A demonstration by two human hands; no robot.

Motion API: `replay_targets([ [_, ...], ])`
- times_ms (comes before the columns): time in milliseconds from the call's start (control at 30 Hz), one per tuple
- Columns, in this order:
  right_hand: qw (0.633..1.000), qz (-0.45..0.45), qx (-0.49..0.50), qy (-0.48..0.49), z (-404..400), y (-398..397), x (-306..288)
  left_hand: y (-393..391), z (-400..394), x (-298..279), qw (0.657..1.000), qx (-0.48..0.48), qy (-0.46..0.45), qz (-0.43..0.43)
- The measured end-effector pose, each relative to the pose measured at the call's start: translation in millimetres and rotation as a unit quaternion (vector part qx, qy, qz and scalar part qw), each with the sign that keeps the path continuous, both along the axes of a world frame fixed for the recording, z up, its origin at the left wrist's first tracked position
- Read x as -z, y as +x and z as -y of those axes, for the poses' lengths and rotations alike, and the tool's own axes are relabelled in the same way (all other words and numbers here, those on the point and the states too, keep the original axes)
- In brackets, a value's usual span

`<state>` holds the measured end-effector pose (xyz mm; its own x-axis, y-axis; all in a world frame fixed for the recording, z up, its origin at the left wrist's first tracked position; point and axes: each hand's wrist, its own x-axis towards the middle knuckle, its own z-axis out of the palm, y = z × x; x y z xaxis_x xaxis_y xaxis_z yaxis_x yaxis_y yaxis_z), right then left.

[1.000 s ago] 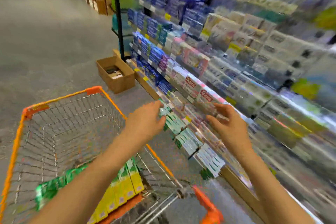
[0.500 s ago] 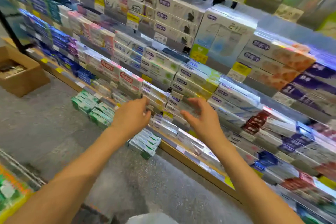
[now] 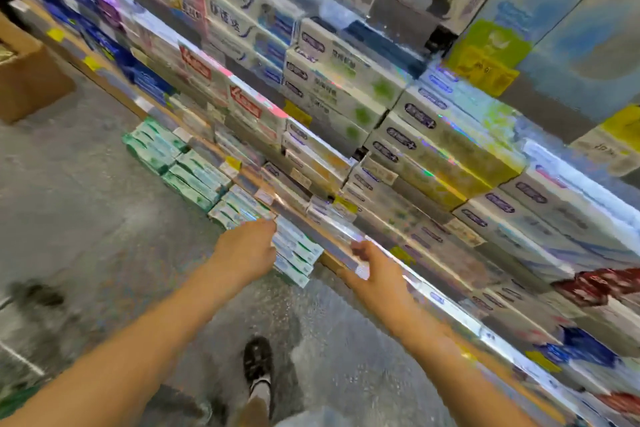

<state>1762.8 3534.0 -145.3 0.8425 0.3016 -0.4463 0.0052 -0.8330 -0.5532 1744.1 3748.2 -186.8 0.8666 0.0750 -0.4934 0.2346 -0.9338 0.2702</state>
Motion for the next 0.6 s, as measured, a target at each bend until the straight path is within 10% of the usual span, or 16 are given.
replay_targets([
  [600,0.980,0.018,-0.093,-0.177,-67.6,120.3,487.4,140.0,-18.2,423.5,0.931,0.293,0.195,-0.093],
])
